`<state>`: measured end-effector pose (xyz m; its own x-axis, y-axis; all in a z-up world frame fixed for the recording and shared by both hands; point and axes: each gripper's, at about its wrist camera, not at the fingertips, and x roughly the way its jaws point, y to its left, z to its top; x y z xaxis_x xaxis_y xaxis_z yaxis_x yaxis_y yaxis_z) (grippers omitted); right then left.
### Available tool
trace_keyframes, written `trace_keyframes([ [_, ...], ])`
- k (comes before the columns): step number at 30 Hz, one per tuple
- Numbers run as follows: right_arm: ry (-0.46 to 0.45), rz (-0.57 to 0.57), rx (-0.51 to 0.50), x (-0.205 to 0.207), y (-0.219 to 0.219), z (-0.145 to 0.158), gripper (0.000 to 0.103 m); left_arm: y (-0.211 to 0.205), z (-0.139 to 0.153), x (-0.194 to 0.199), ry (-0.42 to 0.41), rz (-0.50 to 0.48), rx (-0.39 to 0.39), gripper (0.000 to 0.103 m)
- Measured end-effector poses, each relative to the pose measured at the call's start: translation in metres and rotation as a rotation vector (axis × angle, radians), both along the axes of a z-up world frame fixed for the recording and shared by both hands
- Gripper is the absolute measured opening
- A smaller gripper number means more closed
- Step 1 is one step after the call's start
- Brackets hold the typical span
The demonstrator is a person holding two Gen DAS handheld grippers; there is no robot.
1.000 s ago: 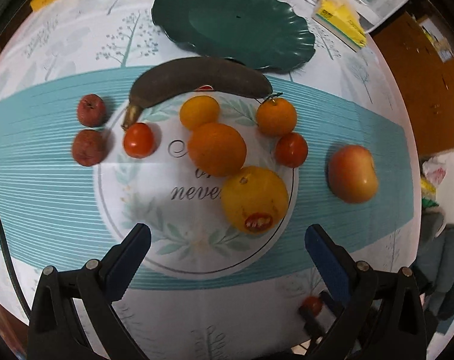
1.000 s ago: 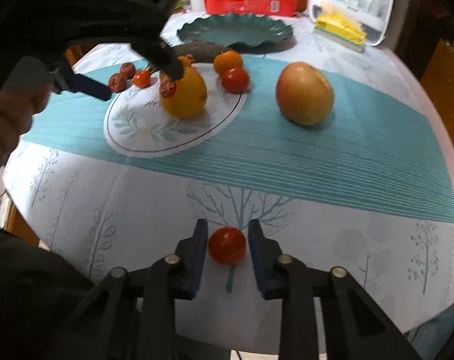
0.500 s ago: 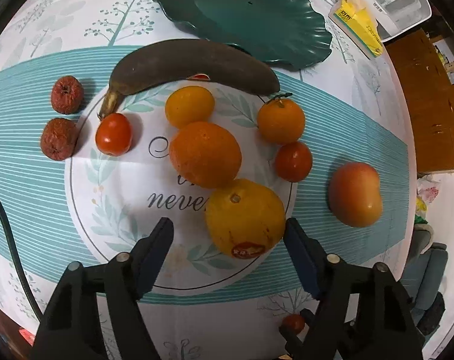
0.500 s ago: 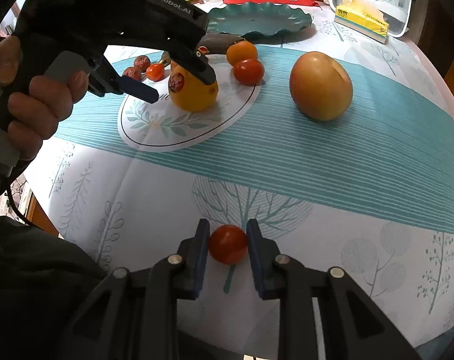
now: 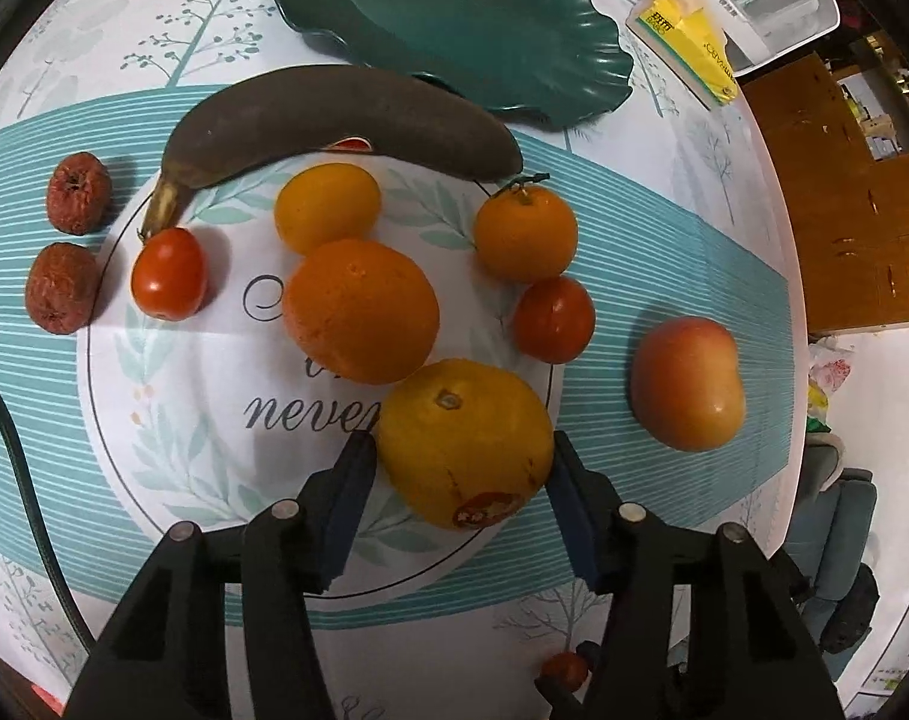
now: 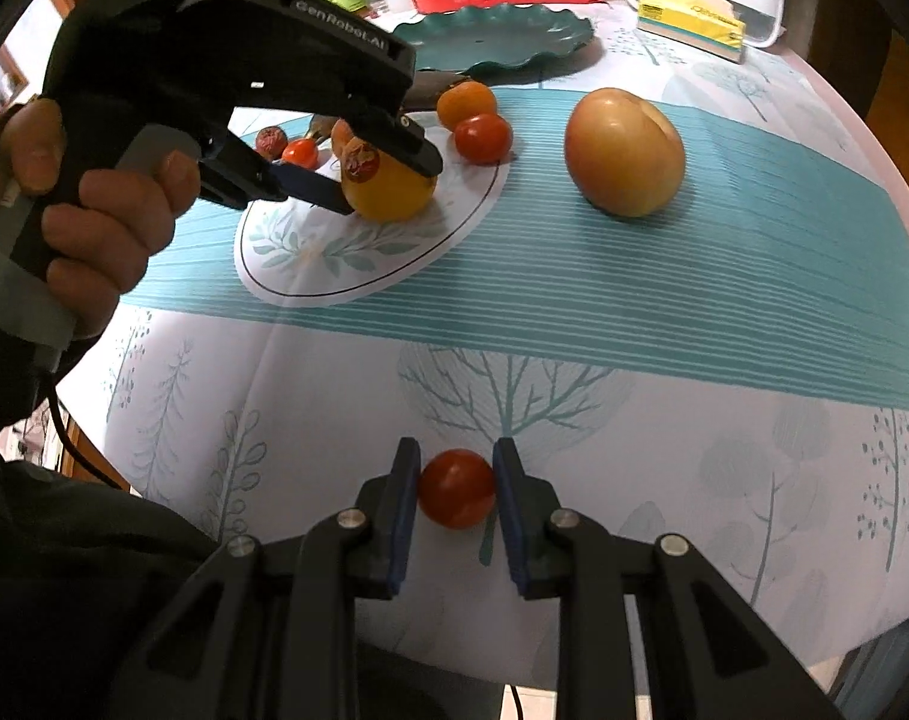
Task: Organize fruits
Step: 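Close the left tool on the yellow grapefruit and lift it while the right tool holds the tomato, then carry the grapefruit and cherry tomato onto the green plate and open both tools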
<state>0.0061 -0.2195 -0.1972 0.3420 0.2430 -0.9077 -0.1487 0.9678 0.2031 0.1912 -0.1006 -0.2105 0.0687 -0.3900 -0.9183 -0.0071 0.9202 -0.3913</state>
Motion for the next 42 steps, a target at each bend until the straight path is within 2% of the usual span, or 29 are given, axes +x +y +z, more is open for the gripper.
trace_keyframes([
  [5,-0.011,-0.050,0.008,-0.003,-0.002,0.003,0.025,-0.002,-0.002,0.003,-0.021,-0.019,-0.004,0.051],
  [12,-0.030,-0.080,0.017,-0.002,-0.003,0.010,0.025,0.005,0.005,0.001,-0.021,-0.041,0.029,0.049],
  [19,-0.075,-0.069,0.029,0.015,0.000,0.023,0.025,0.029,0.022,-0.003,-0.046,-0.023,0.049,0.049],
  [30,-0.173,-0.022,0.041,0.074,0.003,0.057,0.025,0.080,0.071,0.017,-0.142,0.061,0.088,0.049],
  [42,-0.294,0.033,0.053,0.163,-0.003,0.092,0.025,0.088,0.100,0.064,-0.256,0.108,0.130,0.049],
])
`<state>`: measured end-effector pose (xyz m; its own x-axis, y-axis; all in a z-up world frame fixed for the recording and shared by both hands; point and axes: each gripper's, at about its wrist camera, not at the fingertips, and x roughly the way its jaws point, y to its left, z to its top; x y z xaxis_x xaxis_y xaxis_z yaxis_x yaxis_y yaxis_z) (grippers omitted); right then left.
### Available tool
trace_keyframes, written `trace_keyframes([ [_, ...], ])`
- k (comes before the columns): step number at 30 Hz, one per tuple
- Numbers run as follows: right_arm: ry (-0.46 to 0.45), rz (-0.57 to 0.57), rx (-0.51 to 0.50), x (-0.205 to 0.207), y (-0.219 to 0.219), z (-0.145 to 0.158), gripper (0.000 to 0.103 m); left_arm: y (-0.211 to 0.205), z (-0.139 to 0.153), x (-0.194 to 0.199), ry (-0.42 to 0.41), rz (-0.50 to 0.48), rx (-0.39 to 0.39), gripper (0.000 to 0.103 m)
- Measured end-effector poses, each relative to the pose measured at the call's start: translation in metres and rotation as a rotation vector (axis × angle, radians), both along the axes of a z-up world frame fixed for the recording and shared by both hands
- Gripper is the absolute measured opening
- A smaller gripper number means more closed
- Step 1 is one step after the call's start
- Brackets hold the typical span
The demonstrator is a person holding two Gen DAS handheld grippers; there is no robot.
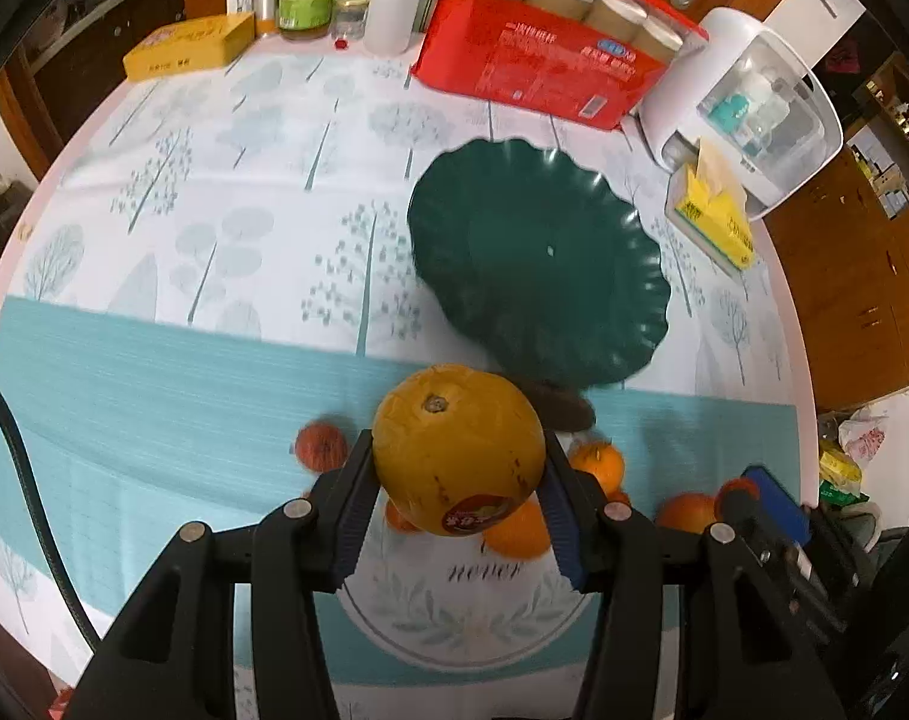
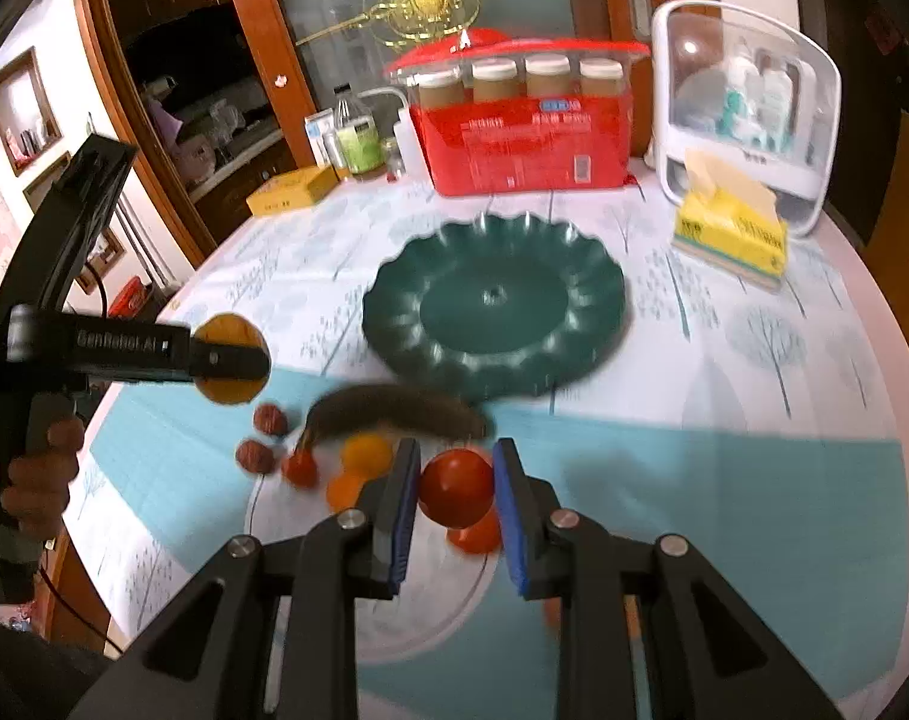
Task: Organize fruits
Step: 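Carry the grapefruit and cherry tomato onto the green plate and open both tools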
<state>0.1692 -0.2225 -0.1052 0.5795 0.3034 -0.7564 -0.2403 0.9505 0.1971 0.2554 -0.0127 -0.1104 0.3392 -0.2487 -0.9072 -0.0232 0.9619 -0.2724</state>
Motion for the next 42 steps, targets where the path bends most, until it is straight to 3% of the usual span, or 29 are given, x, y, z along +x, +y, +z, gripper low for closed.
trace_keyframes([
  [8,-0.028,-0.010,0.037,0.053,-0.008,-0.002,0.025,-0.011,0.000,0.033,-0.045,0.004,-0.008,0.049],
  [19,0.093,-0.091,0.138,0.117,-0.028,-0.043,0.025,-0.031,-0.020,0.071,-0.108,-0.024,-0.087,0.049],
  [24,0.164,-0.111,0.165,0.127,-0.033,-0.064,0.025,-0.044,-0.035,0.080,-0.121,-0.068,-0.063,0.049],
  [30,0.206,-0.112,0.187,0.130,-0.030,-0.077,0.025,-0.057,-0.058,0.089,-0.076,-0.105,-0.048,0.049],
  [39,0.217,-0.096,0.186,0.135,-0.023,-0.084,0.026,-0.055,-0.071,0.094,-0.033,-0.070,-0.012,0.049],
  [42,0.225,-0.102,0.191,0.134,-0.023,-0.085,0.034,-0.051,-0.071,0.093,-0.022,-0.046,-0.011,0.051],
])
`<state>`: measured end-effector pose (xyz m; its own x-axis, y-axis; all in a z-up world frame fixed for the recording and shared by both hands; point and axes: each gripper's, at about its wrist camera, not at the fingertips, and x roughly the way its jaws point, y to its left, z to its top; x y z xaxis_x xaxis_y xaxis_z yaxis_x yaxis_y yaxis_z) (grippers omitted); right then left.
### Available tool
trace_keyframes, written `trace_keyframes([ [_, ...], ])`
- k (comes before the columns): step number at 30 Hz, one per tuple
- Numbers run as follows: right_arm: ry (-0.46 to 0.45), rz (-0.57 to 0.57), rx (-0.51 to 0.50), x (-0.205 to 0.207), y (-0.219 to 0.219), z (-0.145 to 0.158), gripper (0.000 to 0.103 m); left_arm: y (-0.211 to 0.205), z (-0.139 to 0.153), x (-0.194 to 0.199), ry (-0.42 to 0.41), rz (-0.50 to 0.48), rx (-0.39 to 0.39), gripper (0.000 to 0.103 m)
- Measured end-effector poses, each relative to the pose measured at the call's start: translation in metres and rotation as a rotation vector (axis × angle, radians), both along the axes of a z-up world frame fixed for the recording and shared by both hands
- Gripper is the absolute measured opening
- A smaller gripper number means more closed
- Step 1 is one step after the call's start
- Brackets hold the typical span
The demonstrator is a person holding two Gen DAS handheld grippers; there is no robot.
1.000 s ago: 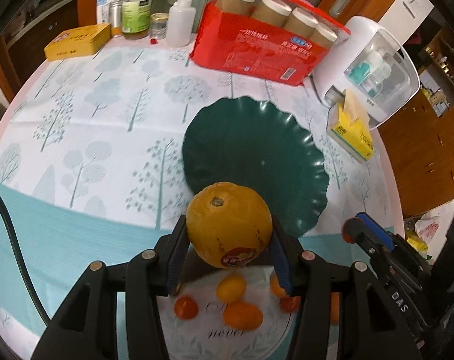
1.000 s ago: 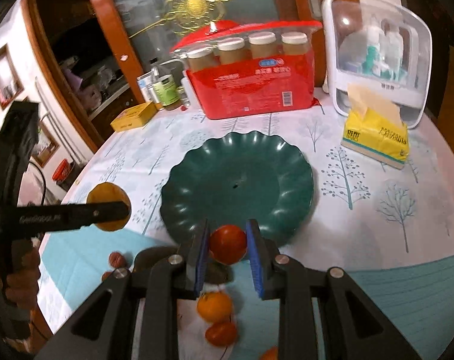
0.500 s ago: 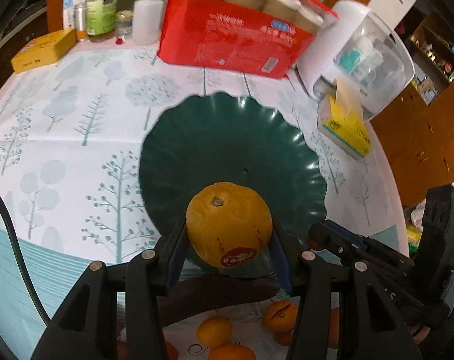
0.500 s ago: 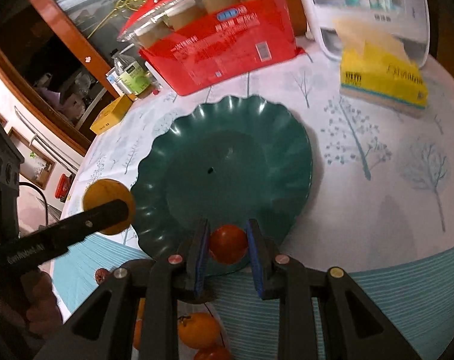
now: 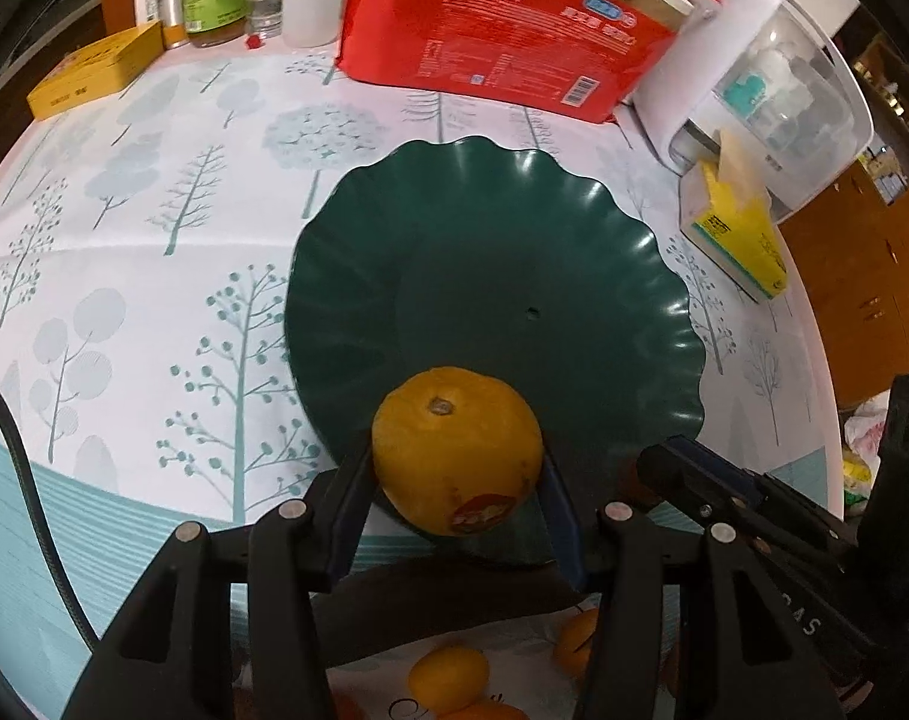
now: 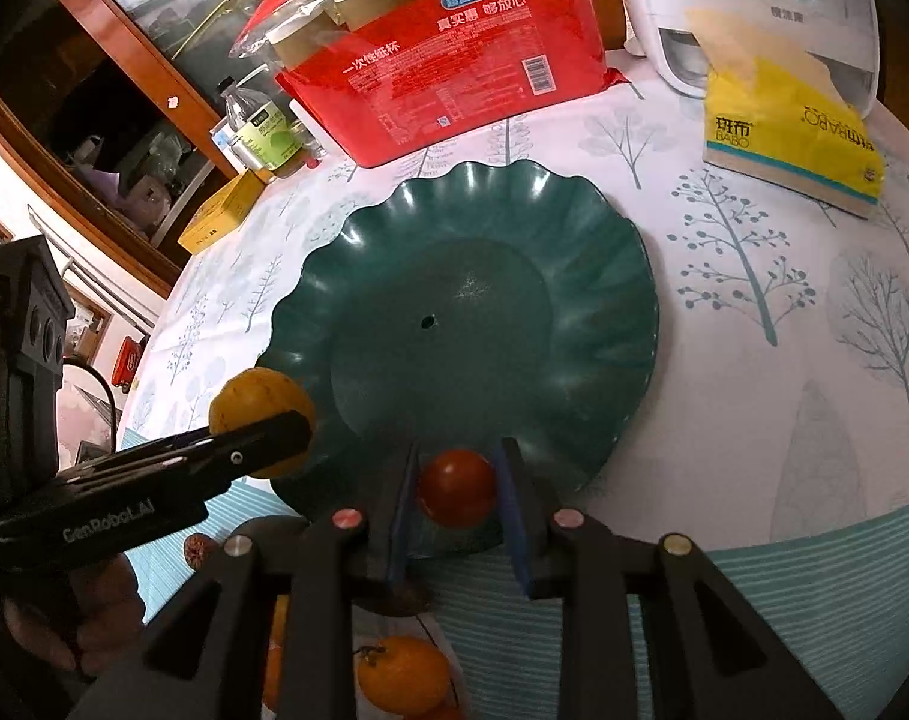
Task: Organize fruits
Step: 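Carry the grapefruit and cherry tomato onto the green plate and open both tools, then withdraw both open tools from the green plate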
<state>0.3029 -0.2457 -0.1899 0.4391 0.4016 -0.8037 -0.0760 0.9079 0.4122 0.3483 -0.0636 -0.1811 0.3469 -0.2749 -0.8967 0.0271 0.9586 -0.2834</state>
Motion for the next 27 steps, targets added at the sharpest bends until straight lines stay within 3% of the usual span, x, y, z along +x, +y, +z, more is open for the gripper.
trace_keyframes([
  [4,-0.025,-0.024,0.016,-0.005,-0.005,0.008,0.056,0.004,0.011,-0.005,-0.038,0.016,-0.016,0.056],
  [5,-0.035,-0.032,0.015,-0.007,-0.006,0.012,0.057,0.004,0.016,-0.008,-0.058,0.013,-0.008,0.064],
  [7,-0.045,-0.040,0.012,-0.009,-0.008,0.017,0.058,0.004,0.024,-0.011,-0.081,0.008,0.001,0.068],
  [16,-0.095,-0.085,-0.005,-0.038,-0.012,0.049,0.061,0.015,0.059,-0.040,-0.147,0.009,-0.021,0.073],
  [27,-0.118,-0.164,-0.055,-0.108,-0.007,0.074,0.065,0.038,0.084,-0.102,-0.204,-0.028,-0.033,0.073],
])
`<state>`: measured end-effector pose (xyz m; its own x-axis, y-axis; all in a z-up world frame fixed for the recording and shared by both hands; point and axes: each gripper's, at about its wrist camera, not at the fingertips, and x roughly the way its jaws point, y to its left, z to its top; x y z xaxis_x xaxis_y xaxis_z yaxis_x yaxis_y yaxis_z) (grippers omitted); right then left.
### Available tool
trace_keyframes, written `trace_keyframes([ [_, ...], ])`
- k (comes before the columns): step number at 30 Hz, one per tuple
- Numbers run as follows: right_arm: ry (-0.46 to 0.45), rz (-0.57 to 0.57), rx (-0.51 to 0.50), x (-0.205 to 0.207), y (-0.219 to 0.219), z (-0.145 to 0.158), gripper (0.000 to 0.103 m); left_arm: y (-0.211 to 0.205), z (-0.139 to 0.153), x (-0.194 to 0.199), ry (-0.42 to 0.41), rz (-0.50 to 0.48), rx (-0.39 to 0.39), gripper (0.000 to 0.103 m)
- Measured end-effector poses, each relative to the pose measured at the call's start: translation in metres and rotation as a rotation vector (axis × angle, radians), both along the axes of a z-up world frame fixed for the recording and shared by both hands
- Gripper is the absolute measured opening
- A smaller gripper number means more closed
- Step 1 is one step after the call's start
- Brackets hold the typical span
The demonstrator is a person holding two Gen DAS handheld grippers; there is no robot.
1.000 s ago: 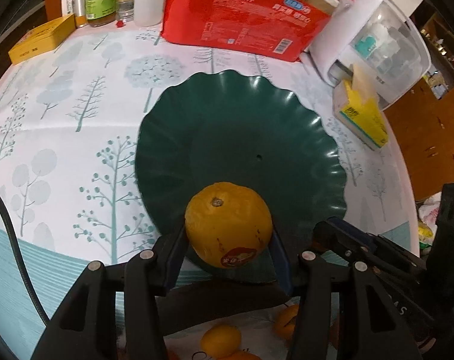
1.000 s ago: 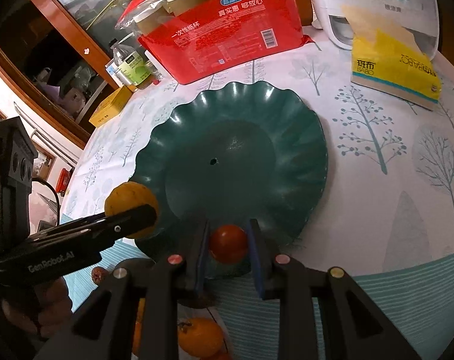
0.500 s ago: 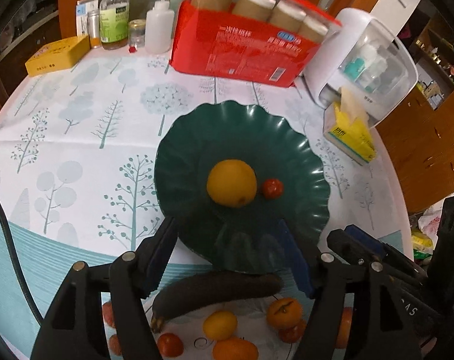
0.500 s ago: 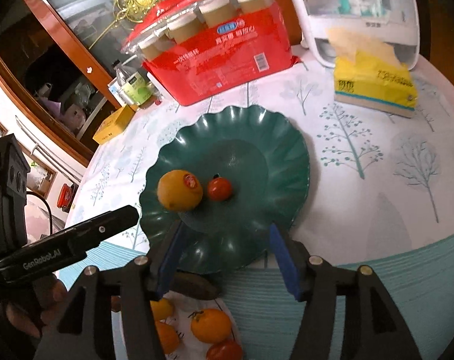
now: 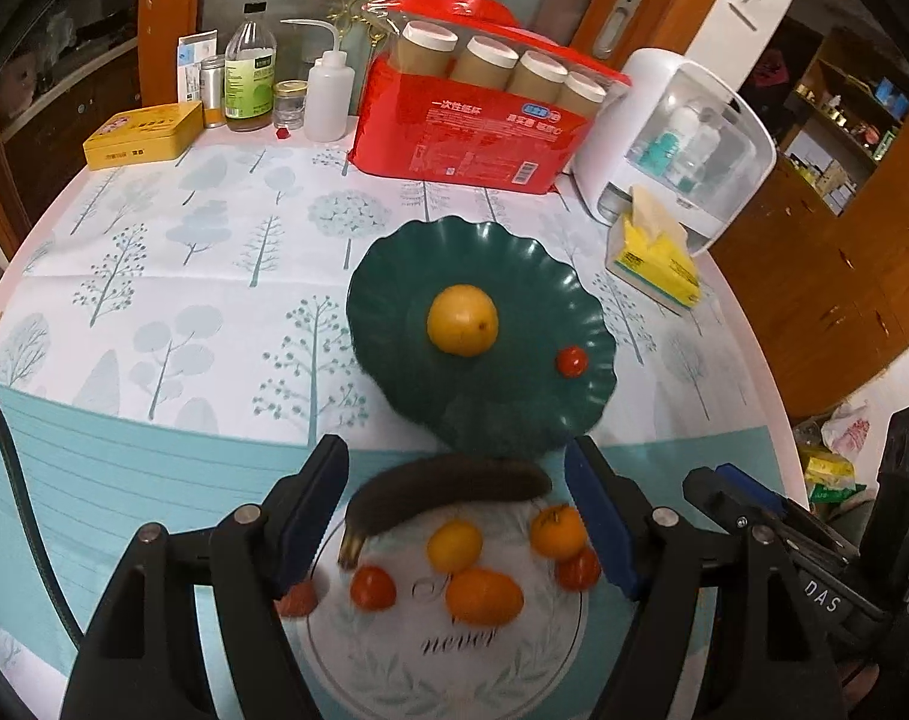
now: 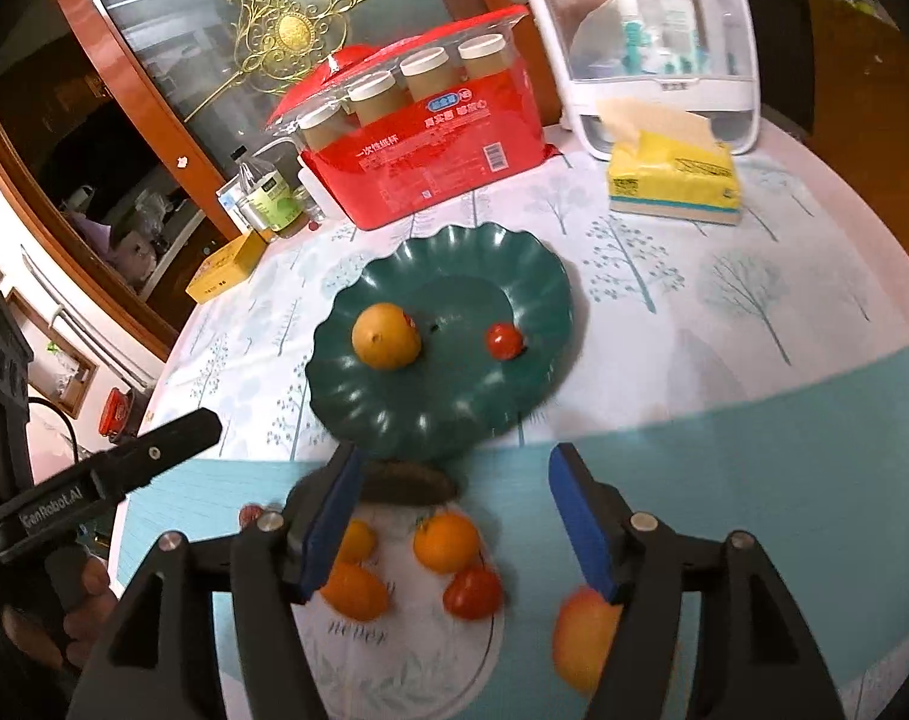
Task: Organize fruits
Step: 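Withdraw both open tools from the green plate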
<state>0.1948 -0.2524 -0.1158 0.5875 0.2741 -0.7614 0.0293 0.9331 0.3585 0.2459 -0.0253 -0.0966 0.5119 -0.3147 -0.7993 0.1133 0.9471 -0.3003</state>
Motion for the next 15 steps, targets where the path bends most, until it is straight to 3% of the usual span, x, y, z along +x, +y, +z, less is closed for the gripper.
trace_keyframes([
  [9,-0.005,-0.088,-0.001,-0.064,0.009,-0.001,0.065,0.017,0.003,-0.048,0.000,-0.046,0.045,0.073],
  [15,0.006,-0.153,-0.001,-0.100,0.023,-0.007,0.066,0.028,-0.006,-0.075,0.046,-0.094,0.054,0.073],
])
